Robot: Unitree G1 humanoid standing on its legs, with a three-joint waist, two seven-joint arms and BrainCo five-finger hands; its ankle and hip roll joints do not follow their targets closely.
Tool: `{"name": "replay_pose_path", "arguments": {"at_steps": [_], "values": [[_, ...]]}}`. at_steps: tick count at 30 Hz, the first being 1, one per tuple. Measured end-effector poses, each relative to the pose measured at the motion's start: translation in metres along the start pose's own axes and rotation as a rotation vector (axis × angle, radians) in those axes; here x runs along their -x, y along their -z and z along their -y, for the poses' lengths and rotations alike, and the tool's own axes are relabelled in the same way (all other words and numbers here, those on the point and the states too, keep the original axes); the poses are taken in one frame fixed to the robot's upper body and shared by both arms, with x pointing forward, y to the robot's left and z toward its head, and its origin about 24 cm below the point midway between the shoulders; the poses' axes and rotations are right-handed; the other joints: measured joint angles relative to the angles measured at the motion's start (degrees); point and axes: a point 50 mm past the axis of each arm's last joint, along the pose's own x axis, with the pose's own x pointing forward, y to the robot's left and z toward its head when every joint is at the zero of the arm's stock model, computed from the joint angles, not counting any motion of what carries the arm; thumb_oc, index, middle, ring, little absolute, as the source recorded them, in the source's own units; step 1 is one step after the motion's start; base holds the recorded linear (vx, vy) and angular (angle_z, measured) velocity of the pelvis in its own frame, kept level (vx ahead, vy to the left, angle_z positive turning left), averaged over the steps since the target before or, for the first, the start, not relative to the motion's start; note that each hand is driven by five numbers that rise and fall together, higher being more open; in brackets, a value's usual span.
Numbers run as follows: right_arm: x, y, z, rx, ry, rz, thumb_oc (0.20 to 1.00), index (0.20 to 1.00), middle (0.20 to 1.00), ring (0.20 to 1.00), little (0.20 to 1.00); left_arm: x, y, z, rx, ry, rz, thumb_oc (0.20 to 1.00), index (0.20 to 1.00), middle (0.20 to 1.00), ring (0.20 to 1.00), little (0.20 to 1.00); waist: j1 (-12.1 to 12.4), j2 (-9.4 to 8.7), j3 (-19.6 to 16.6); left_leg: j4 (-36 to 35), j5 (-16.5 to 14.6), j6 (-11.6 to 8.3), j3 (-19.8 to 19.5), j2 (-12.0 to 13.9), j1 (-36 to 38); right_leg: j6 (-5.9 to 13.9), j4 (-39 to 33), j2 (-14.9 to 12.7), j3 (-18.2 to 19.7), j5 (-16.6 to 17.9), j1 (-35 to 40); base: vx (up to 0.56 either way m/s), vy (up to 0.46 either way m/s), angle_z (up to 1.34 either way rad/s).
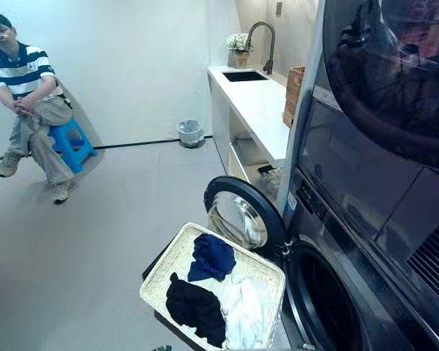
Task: Put the clothes into the washing machine.
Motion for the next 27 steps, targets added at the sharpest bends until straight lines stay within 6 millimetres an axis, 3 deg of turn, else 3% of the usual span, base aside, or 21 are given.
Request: {"name": "replay_pose_path", "arguments": {"at_steps": [12,18,24,27], "values": [[0.0,0.0,0.0,0.016,-0.001,-0.002,1.0,1.0,1.0,1.0,1.0,0.0,-0.001,-0.004,-0.003,-0.094,0.013,1.0,1.0,1.0,1.0,1.0,0.0,-0.03,0.2,0.0,0.0,-0.01,0.0,0.0,0.0,-0.02,0.0,0.0,0.0,0.0,0.0,0.03,0.017,0.01],[0.0,-0.001,0.001,0.018,0.0,0.0,1.0,1.0,1.0,1.0,1.0,0.003,-0.01,-0.016,-0.039,-0.341,0.095,1.0,1.0,1.0,1.0,1.0,0.0,-0.22,1.2,0.0,0.0,-0.04,0.0,0.0,-0.1,-0.04,0.0,0.0,0.0,0.0,-0.1,0.05,0.01,0.0],[-0.001,-0.004,0.002,0.02,0.002,0.007,1.0,1.0,1.0,1.0,1.0,0.006,-0.019,-0.023,-0.075,-0.48,0.162,1.0,1.0,1.0,1.0,1.0,0.0,-0.31,1.8,0.0,0.0,0.0,0.0,0.0,-1.0,0.02,0.0,0.0,0.0,0.0,-1.0,0.03,0.016,0.0],[-0.001,-0.01,0.006,0.033,0.008,0.021,1.0,1.0,1.0,1.0,1.0,0.007,-0.032,-0.027,-0.11,-0.56,0.223,1.0,1.0,1.0,1.0,1.0,-0.1,0.12,3.6,0.1,0.0,-0.02,0.2,-0.2,-1.2,0.03,0.1,-0.1,0.2,-0.1,-1.7,0.04,0.074,-0.04]]}}
